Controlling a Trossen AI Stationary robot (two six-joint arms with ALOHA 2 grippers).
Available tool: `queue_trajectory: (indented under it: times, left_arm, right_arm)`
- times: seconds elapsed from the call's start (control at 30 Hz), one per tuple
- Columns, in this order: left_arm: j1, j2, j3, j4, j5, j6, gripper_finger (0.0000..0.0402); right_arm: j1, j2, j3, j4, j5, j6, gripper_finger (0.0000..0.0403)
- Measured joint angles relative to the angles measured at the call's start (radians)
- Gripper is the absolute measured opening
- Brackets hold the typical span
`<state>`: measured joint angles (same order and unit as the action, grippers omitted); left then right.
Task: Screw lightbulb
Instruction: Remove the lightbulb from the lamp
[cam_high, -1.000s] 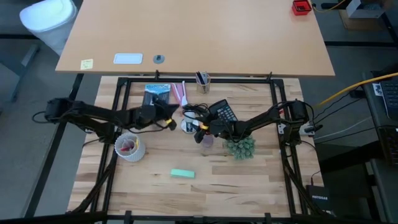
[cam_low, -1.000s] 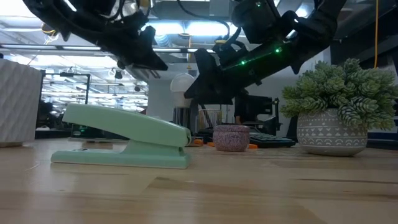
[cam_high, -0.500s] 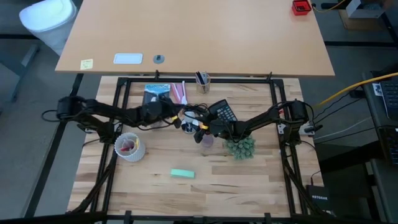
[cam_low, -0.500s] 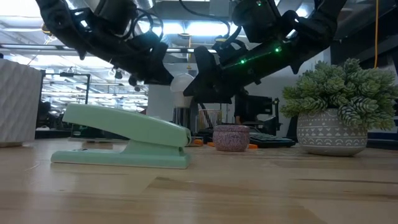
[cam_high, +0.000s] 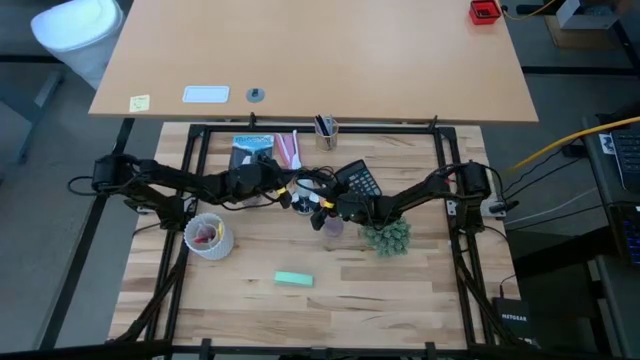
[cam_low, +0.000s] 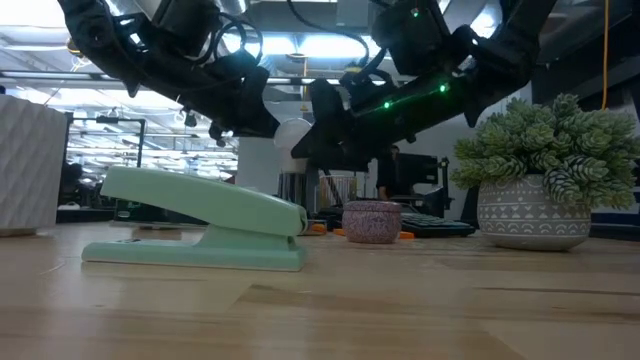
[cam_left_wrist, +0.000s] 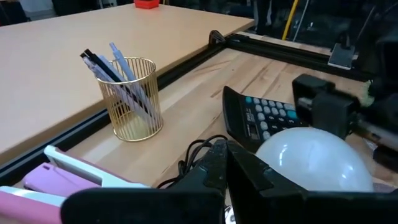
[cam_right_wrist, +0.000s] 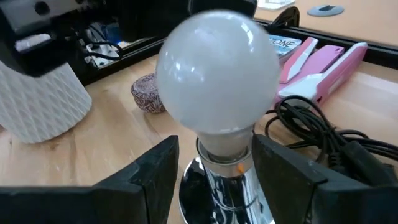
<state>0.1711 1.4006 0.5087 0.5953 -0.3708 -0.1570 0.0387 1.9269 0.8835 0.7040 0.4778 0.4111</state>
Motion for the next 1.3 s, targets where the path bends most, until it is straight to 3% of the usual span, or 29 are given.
queue_trajectory:
  times: [0.4, 1.3]
  left_arm:
    - [-0.001, 0.000, 0.000, -0.011, 0.036, -0.001, 0.0000]
    - [-0.152, 0.000, -0.001, -0.175, 0.043, -0.188, 0.0000]
  right_arm:
    - [0.000, 0.051, 0.001, 0.123, 0.011, -0.111, 0.0208]
    - [-0.023, 0.051, 0.002, 0.102, 0.004, -0.182, 0.0208]
